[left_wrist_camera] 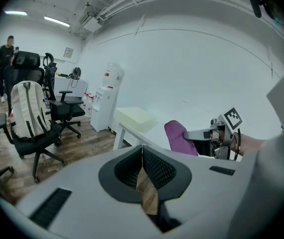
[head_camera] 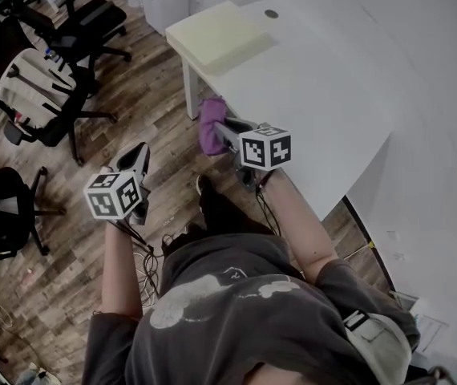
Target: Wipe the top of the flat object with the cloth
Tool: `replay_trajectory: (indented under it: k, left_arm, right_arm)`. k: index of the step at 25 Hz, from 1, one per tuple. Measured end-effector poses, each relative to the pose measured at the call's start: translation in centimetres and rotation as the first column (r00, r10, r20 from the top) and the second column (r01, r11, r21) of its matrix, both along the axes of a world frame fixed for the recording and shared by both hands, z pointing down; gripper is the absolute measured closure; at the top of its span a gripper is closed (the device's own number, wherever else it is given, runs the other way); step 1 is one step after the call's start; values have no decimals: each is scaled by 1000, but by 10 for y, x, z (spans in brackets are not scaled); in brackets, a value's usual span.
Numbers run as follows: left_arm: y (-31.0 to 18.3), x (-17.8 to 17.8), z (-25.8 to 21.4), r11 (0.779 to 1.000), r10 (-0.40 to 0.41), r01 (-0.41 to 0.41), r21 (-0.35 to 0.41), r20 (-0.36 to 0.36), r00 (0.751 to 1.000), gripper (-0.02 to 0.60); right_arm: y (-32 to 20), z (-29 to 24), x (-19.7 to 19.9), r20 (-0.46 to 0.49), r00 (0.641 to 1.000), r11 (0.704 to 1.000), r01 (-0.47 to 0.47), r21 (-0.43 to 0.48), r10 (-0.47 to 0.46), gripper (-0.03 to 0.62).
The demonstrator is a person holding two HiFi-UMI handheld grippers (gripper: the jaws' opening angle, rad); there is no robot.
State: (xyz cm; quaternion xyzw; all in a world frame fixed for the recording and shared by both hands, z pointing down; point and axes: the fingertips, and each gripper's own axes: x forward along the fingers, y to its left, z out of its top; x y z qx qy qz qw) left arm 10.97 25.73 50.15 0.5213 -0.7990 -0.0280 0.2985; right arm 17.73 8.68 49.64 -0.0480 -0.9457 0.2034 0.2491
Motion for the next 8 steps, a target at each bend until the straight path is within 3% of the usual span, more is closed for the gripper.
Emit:
replay_trajectory:
  k: [8]
  left_arm:
    - [-30, 21, -13, 1000, -5, 5, 0, -2, 1000, 581]
  right_arm:
    - [-23, -22, 13, 2, 999, 999, 49, 15, -49, 531]
